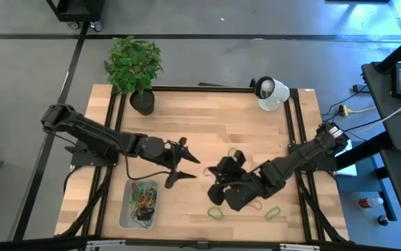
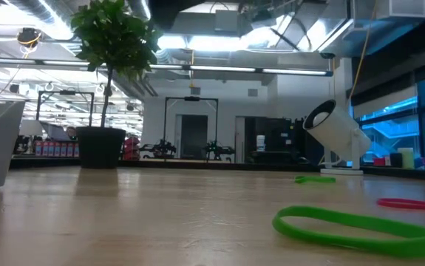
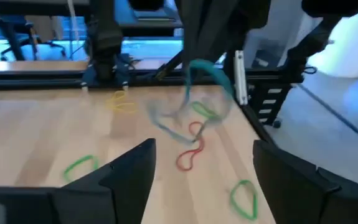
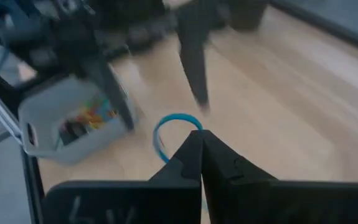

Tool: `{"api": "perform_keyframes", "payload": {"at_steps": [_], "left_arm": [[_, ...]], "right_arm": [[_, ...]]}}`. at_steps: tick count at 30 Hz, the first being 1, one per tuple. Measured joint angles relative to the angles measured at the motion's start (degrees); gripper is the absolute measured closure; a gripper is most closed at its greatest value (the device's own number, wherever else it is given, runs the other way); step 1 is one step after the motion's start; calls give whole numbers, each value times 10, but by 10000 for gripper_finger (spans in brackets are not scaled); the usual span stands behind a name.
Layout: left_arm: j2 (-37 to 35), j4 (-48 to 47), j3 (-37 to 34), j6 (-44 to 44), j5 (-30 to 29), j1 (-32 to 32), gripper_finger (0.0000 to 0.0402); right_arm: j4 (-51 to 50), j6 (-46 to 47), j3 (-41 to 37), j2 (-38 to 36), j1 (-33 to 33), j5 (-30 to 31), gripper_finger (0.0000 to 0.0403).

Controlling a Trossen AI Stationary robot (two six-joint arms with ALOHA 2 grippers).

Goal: Pick and place rubber bands into bin
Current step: Put the blue rubber band into the bin

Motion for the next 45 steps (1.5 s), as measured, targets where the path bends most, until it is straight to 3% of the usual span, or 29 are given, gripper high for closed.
{"api": "perform_keyframes", "payload": {"at_steps": [5,11,15,20,29,36,40,45], "left_arm": [[48,103,0,-27,26,-5,142],[76,131,0,-35,-19,-3,153],[79,110,0,-35,-15,-1,224],[79,97,0,-38,-10,3,376],[66,53,0,-49,-11,3,398],[6,-68,0,-78,-65,2,399],[-50,-159,2,-99,-94,-20,399],[-102,-408,64,-167,-142,-81,399]], "right_arm": [[64,-67,0,1,-19,1,403],[74,-82,0,2,-25,1,403],[73,-83,0,2,-25,1,403],[70,-83,0,2,-25,1,403],[25,-27,0,2,-25,-21,352],[-46,28,0,2,-20,-31,275],[-67,28,0,2,-14,-50,251],[-81,29,-22,1,-6,-56,246]]}}
